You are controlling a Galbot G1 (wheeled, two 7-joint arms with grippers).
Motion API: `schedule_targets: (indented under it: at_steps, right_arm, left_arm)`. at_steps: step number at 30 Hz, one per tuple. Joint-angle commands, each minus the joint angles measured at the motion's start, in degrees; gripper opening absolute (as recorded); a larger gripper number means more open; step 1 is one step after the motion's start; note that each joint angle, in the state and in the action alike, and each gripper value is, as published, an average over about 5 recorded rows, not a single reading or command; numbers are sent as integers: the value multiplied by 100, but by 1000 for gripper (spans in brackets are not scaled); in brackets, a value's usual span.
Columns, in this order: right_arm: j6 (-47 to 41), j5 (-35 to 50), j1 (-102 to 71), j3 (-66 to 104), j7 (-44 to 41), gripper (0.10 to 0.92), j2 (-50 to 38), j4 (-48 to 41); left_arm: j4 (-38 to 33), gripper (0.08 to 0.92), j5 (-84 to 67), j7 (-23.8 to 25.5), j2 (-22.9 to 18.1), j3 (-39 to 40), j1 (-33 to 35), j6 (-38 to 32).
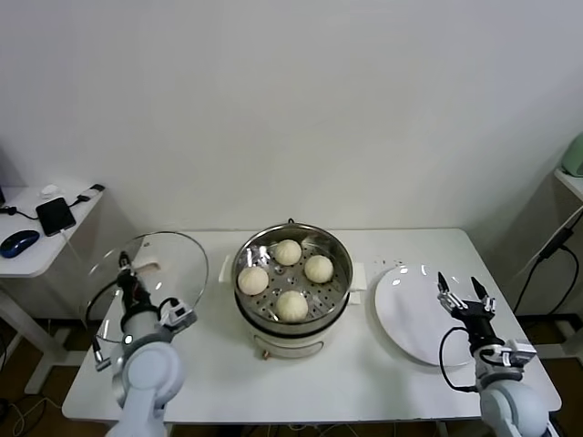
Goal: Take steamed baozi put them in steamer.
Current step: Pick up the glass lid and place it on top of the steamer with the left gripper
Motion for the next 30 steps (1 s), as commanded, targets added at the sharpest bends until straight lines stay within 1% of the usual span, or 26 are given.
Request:
schedule_targets:
  at_steps: [1,7,15,18,22,26,30]
  right_arm:
    - [-24,-108,-52,54,-15,823,111,-4]
    - [2,-188,-93,80,-20,823,247,-71]
    - [42,-234,-104,61,-29,823,306,-168]
    - [46,-235,-107,58,-32,823,306,-184]
    - [66,-231,-102,57,-36,823,287,-219]
    - [80,-224,-89,60,-38,823,272,-241]
    - [87,-220,-83,63,-41,823,262,-252]
  left_arm:
    - [-637,159,399,921,-503,1120,-455,322]
    - [-583,159,376,1024,-672,2211,-690,357]
    - [257,159,89,1040,-1012,3157,-1379,494]
    - [514,159,-9,1018,-1103,3355,-1603,564]
    - [828,159,96,910,-1126,3496,-1747,551]
    - [1102,159,460,770,-1126,3487,-1733,504]
    - [1174,159,731,751,-1126,3521,-1651,499]
